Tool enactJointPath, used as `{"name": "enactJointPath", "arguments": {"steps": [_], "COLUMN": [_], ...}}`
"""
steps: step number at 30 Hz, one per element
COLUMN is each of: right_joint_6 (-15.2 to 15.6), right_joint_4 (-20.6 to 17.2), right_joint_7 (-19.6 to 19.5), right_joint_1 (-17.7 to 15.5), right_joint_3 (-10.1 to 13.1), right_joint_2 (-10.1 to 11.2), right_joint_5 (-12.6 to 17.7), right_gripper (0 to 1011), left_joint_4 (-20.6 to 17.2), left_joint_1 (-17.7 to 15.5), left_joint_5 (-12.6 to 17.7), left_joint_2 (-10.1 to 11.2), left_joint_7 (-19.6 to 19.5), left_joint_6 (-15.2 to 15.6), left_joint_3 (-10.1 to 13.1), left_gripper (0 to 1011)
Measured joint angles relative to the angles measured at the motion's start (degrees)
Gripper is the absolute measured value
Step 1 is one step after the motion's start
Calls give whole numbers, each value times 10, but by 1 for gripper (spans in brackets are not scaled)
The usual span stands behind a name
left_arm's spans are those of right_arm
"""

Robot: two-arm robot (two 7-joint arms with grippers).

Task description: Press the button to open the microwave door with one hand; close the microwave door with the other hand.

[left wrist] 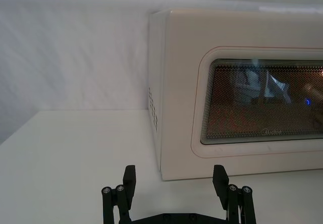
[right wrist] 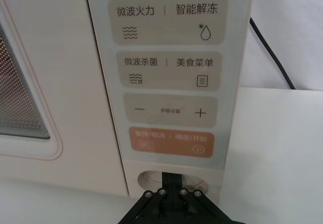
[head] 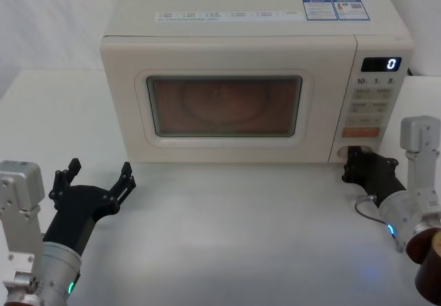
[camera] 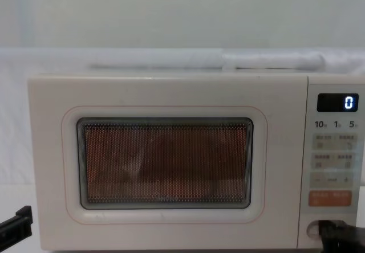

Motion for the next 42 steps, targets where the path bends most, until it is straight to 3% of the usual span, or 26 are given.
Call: {"name": "enactJointPath", "arguments": {"steps": [11, 20, 31, 42], "right_joint_6": [-6, -6, -4, 11], "right_joint_4": [26, 26, 11, -32], "right_joint_7": [6, 5, 3, 2], "right_joint_1": [21, 20, 9, -24], "right_joint_3": [0, 2, 4, 8], "right_joint_2": [-1, -1, 1, 12], "right_joint_5": [2, 3, 4, 4], "right_gripper": [0, 0, 0, 0], "left_joint_4": [0, 0, 0, 0], "left_joint_1": [0, 0, 0, 0], "left_joint_5": [0, 0, 0, 0], "left_joint_2": [0, 0, 0, 0], "left_joint_7": [0, 0, 0, 0], "left_joint_6": [0, 0, 0, 0], "left_joint_3": [0, 0, 0, 0], "left_gripper": [1001, 1001, 1001, 1001]}}
